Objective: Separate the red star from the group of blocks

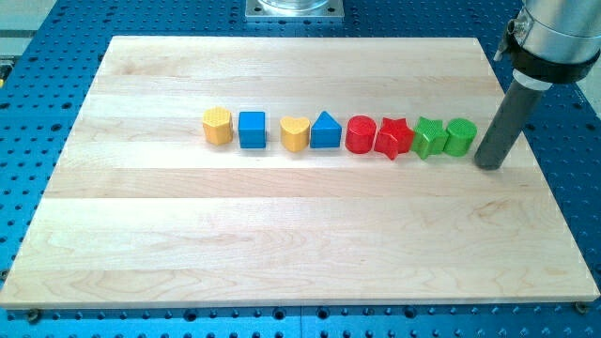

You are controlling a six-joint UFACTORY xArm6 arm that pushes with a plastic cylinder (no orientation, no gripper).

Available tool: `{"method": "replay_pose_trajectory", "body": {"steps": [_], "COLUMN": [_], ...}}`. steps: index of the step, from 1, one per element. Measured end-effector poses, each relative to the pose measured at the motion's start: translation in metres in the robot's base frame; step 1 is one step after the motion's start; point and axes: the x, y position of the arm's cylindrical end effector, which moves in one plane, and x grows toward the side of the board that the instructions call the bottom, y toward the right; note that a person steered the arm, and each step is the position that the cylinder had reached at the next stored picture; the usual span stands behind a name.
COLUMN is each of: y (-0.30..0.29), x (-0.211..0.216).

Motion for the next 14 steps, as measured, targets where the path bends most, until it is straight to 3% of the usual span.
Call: {"method": "replay_pose_trajectory", "body": {"steps": [2,5,7,9,11,14], "y": [-0.065,-0.122,-0.136,-0.203,-0.222,-0.324], "x": [0.001,-0.032,-0.021,-0.052,-0.081,-0.068]}}
